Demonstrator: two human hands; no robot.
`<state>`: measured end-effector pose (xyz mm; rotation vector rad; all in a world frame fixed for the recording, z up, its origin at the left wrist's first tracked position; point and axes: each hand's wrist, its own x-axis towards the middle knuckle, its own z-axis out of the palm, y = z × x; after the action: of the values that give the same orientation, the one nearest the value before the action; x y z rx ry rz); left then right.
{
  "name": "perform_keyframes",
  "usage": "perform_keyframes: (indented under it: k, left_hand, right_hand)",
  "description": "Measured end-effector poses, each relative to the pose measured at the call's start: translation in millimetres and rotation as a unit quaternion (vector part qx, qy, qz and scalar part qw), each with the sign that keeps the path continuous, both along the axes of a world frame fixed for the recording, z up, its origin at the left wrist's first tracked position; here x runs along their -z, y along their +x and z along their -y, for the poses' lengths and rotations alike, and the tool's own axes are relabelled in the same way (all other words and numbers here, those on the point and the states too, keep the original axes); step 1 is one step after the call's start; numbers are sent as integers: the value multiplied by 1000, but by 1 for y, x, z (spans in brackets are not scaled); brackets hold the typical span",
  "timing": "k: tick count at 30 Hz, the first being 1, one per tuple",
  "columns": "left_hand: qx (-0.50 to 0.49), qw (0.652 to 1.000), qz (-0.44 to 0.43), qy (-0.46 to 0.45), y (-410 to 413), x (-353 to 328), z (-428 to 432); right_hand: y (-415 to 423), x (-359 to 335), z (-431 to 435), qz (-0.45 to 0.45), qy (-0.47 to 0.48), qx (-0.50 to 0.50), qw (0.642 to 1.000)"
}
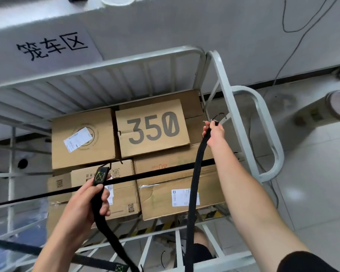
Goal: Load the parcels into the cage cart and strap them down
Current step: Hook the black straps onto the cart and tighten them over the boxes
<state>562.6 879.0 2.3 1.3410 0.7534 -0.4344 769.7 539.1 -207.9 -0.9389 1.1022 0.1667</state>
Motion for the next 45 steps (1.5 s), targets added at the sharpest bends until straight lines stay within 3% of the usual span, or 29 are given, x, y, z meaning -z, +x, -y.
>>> perform_keyframes:
  k: [9,14,19,26,32,37,41,45]
  left_hand:
    - [16,1000,9,-20,-33,20,-41]
    - [28,999,6,-40,-62,24,-72]
    - [13,998,40,-45,-92,-5,-135]
    - [-24,993,100,-60,-158,-60,-235]
    - [-98,984,144,-27,-194,-85,-324]
    - [-169,968,182,-43,-204,-99,-383]
    - [-196,962,187,-44,-199,-101,-426]
    - [-234,954,177,-67,-182,-91,-462]
  right_hand:
    - [-7,-8,21,39,-18,29,999]
    - [-50,-29,-12,16,-62,39,997]
    - [-127,-66,-109,17,-184,5,983]
    - [-253,-109,-280,40,-222,-41,973]
    - [-321,-153,-386,83,-320,-90,939]
    - [-344,-184,-497,164,-261,-237,921]
    - [-355,-217,-595,193,-154,-265,932]
    - [-352,-236,-669,227,-122,-336,906]
